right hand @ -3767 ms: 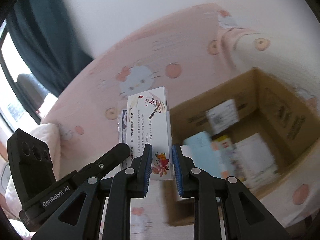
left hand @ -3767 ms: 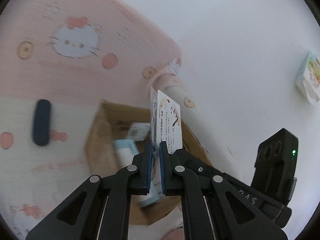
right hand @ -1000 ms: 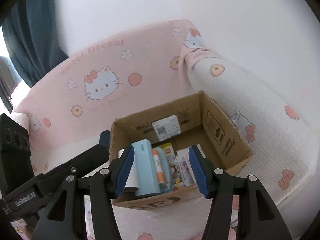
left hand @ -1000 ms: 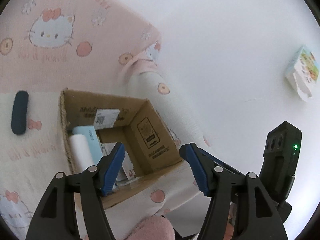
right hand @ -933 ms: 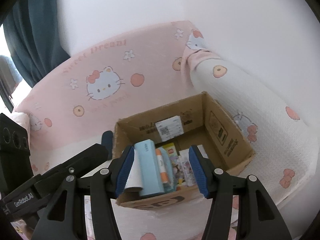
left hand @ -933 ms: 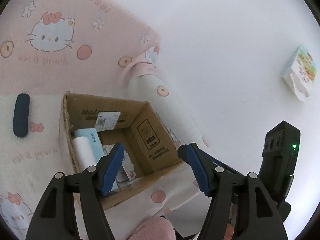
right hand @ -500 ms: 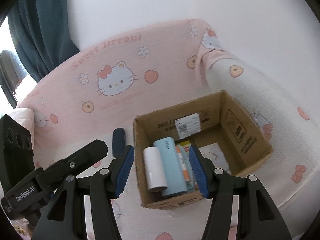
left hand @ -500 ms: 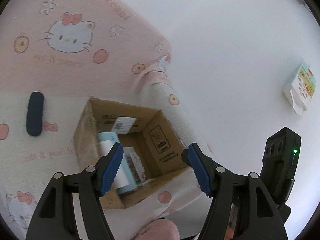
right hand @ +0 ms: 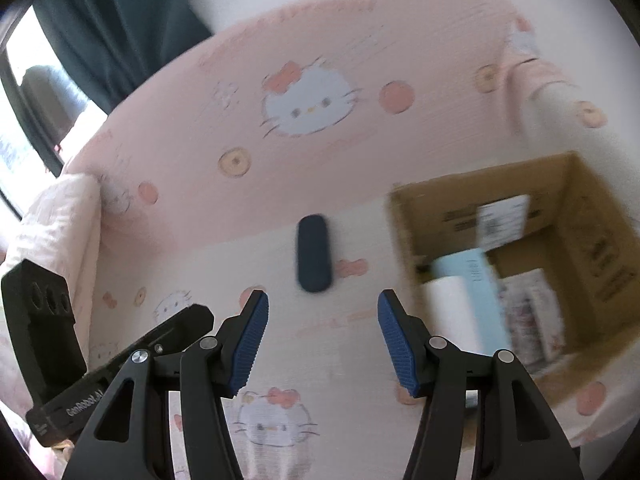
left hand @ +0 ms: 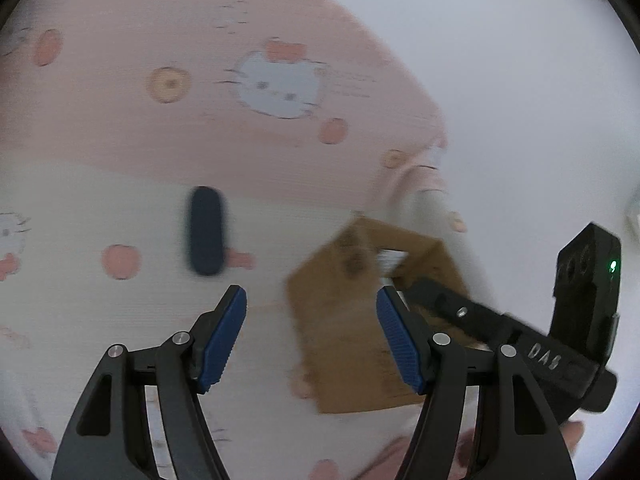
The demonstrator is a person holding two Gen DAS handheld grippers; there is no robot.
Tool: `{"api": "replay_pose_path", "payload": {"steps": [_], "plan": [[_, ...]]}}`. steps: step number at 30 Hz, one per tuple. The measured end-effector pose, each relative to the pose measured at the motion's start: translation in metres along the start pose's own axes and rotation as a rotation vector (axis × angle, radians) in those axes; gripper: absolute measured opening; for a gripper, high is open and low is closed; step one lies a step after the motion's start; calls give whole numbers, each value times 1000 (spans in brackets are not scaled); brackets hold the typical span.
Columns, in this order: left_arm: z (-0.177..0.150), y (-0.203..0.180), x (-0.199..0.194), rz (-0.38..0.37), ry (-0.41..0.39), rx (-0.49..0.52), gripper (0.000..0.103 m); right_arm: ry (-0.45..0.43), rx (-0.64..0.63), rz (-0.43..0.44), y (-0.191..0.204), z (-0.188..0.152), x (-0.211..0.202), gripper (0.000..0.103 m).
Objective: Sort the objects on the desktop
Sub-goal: 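Move both open tools from the box toward the navy glasses case, then lower both tools around the navy glasses case from either side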
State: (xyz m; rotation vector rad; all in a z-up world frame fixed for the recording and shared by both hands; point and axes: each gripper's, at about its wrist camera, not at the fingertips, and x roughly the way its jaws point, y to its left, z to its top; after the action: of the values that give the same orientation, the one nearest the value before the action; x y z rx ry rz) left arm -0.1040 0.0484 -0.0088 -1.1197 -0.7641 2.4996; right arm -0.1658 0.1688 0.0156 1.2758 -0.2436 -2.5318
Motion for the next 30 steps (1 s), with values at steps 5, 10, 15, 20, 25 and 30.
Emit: {"api": "replay_pose_path", "payload": {"steps": [5,10,15,20,25,30], "plan": [[-3,41,0,74,9,-14,71,58,-1,54,23,0,47,55],[-2,65,8,104,29,-22,71,123,-17,78,39,-4,82,55],[2,83,26,111,50,-55,71,154,-12,60,36,-2,104,55],[6,95,48,119,51,-81,71,173,21,62,24,5,124,55],[17,110,77,122,54,-115,71,182,44,50,10,14,157,55],[32,124,115,142,66,-124,71,177,97,65,-6,28,194,55]]}}
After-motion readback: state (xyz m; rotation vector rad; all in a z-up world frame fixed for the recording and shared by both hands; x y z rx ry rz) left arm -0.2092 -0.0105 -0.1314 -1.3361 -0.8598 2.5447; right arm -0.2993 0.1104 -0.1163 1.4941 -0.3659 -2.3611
